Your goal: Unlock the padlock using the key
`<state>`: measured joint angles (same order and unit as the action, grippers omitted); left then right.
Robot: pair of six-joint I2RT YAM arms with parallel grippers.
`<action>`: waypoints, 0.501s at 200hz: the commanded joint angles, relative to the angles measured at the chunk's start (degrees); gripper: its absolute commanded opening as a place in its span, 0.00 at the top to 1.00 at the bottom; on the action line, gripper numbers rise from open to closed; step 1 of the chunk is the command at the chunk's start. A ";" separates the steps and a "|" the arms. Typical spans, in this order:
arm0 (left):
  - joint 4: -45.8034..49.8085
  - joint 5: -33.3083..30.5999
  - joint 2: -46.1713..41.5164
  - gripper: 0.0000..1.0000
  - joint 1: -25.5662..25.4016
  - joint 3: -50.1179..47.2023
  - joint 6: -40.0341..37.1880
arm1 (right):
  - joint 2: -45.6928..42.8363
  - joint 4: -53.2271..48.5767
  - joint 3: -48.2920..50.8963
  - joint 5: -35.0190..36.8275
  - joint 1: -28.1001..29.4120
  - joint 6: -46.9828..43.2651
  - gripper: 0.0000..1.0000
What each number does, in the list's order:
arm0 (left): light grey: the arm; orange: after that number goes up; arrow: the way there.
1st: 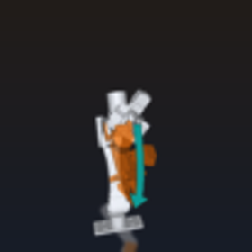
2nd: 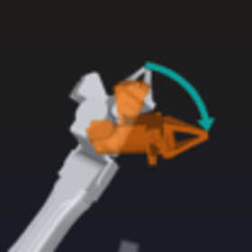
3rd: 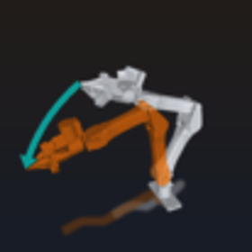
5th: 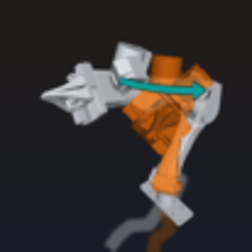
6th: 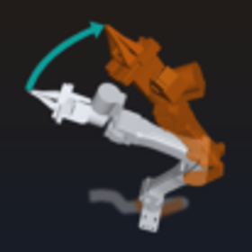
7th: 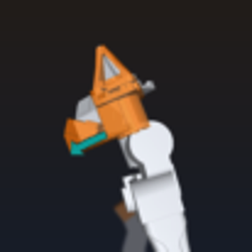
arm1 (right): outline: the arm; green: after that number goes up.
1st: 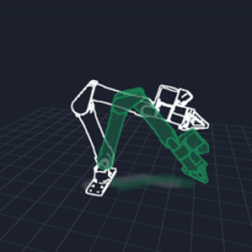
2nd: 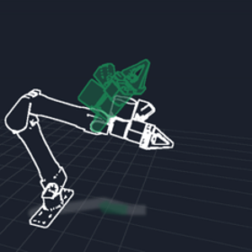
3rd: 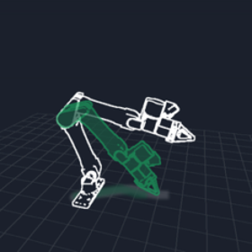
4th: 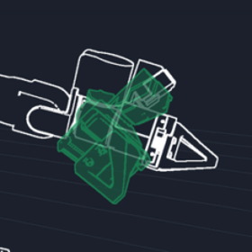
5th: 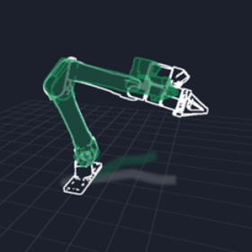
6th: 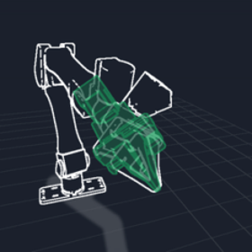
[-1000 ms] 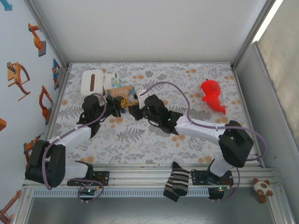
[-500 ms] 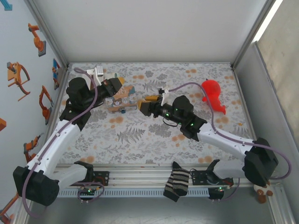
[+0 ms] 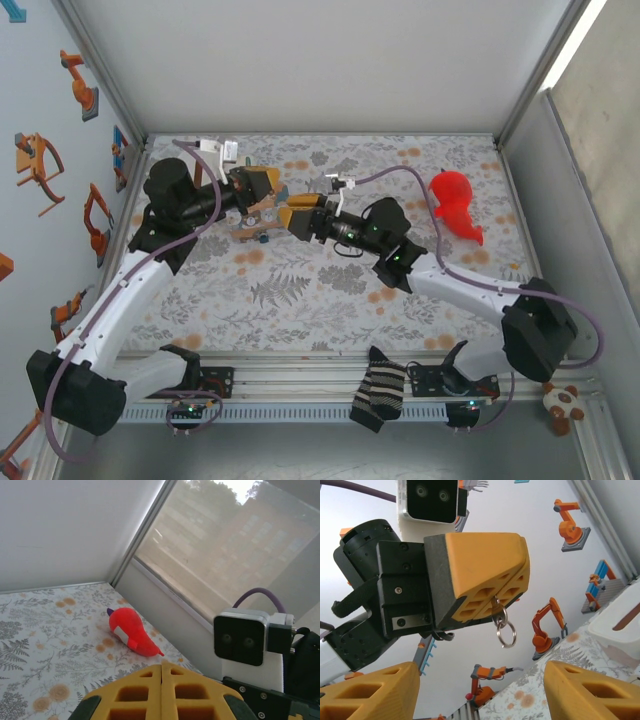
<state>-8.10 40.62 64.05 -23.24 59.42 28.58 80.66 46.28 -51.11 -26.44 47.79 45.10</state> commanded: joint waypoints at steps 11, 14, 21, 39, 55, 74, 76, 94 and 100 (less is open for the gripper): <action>-0.92 2.20 0.40 1.00 -0.39 1.49 -1.82 | 2.22 5.75 -3.96 -2.30 -0.11 2.93 0.39; -1.04 2.26 0.31 1.00 -0.37 1.38 -1.76 | 2.32 5.72 -4.11 -2.30 -0.13 2.97 0.39; -1.18 2.27 0.36 1.00 -0.40 1.40 -1.65 | 2.68 5.69 -4.36 -2.14 -0.04 3.06 0.41; -1.62 2.60 0.20 1.00 -0.40 1.39 -1.38 | 3.63 5.66 -5.02 -2.04 -0.11 3.32 0.45; -1.92 2.86 0.12 1.00 -0.40 1.40 -1.17 | 4.53 5.59 -5.55 -1.95 -0.07 3.58 0.48; -1.92 3.24 0.15 1.00 -0.40 1.32 -1.16 | 5.37 5.67 -6.33 -2.04 -0.11 3.94 0.53; -1.88 3.30 0.12 1.00 -0.40 1.32 -1.16 | 5.49 5.71 -6.42 -2.11 -0.08 3.96 0.53; -1.96 3.46 0.12 1.00 -0.40 1.23 -0.99 | 5.97 5.62 -6.90 -2.13 -0.07 4.14 0.57; -2.14 3.46 0.14 1.00 -0.40 1.16 -0.98 | 6.08 5.67 -6.96 -2.05 -0.07 4.20 0.59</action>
<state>-8.14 42.39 64.31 -23.33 59.42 28.36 86.13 49.43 -55.75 -27.86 47.79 48.60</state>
